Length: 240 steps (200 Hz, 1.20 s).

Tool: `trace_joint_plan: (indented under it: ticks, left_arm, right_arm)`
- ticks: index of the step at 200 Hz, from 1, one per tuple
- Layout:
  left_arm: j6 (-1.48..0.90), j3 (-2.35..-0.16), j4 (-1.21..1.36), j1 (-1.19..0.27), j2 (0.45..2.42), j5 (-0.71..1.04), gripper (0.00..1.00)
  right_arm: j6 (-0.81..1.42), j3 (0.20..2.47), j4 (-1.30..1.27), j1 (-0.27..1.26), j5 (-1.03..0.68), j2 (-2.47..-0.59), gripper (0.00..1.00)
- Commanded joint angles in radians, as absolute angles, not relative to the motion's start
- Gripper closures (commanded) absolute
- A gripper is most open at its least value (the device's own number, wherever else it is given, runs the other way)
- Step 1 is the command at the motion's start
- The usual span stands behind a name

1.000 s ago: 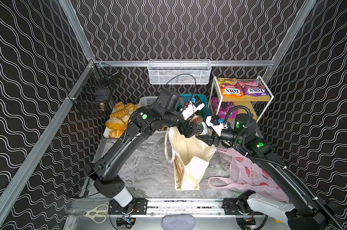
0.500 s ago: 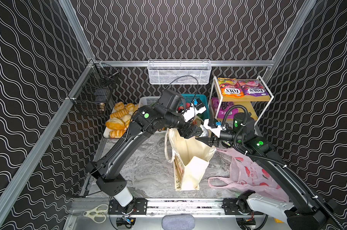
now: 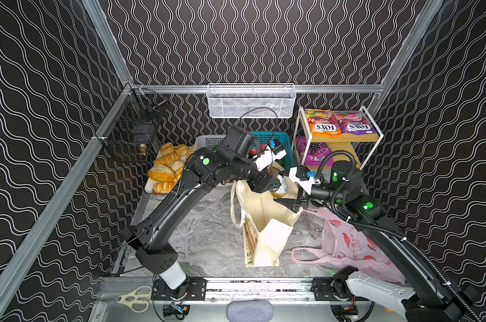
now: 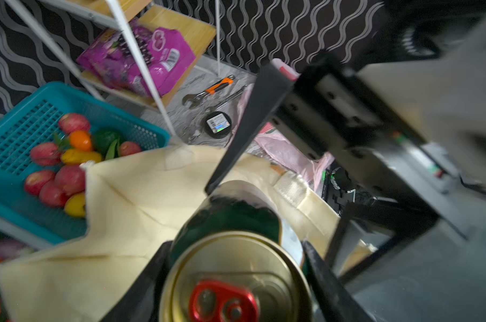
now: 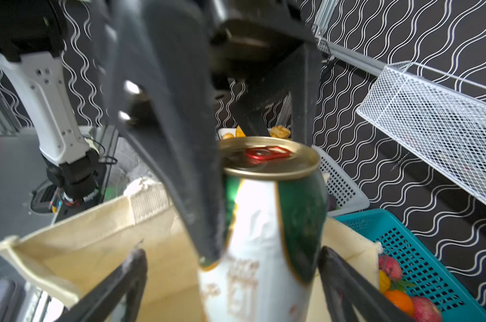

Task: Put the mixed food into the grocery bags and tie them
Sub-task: 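Grasp the can top with the left gripper while the right gripper releases it, then lower the can into the tote with the left gripper while the right holds still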

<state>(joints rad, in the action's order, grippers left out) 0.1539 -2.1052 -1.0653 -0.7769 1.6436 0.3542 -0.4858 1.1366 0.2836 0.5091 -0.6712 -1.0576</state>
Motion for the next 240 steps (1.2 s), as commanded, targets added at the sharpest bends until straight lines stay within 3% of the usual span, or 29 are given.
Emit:
trace_joint_plan:
  ticks: [1, 18, 42, 60, 95, 123, 145, 159, 183, 240]
  left_arm:
    - [0.094, -2.133, -1.007, -0.777, 1.633, 0.324, 0.72]
    - [0.077, -2.136, -1.007, -0.777, 1.629, 0.270, 0.72]
    - [0.056, -2.144, -1.050, -0.777, 1.644, 0.114, 0.72]
    - [0.030, -2.161, -1.092, -0.778, 1.672, 0.031, 0.72]
    - [-0.018, -2.155, -1.094, -0.778, 1.719, 0.016, 0.73]
    - [-0.043, -2.148, -1.115, -0.777, 1.750, 0.004, 0.73]
    - [-0.051, -2.092, -1.095, -0.778, 1.757, -0.013, 0.73]
    - [-0.063, -2.074, -1.086, -0.777, 1.773, -0.037, 0.73]
    - [-0.103, -2.066, -1.063, -0.778, 1.810, -0.080, 0.73]
    - [-0.260, -1.974, -0.973, -0.825, 1.828, -0.221, 0.71]
  right_arm:
    - [-0.409, 1.128, 0.255, 0.509, -0.672, -1.048, 0.00]
    - [-0.348, 1.114, 0.244, 0.509, -0.602, -1.028, 0.00]
    - [-0.085, 1.137, 0.230, 0.505, -0.293, -1.016, 0.00]
    - [0.126, 1.231, 0.360, 0.485, -0.113, -1.085, 0.01]
    - [0.376, 1.411, 0.699, 0.443, -0.080, -1.316, 0.07]
    - [0.453, 1.372, 0.706, 0.412, -0.088, -1.361, 0.13]
    - [0.441, 1.309, 0.631, 0.413, -0.186, -1.348, 0.27]
    - [0.447, 1.310, 0.624, 0.412, -0.207, -1.345, 0.48]
    - [0.458, 1.303, 0.602, 0.415, -0.255, -1.331, 0.69]
    - [0.571, 1.204, 0.475, 0.426, -0.272, -1.258, 0.86]
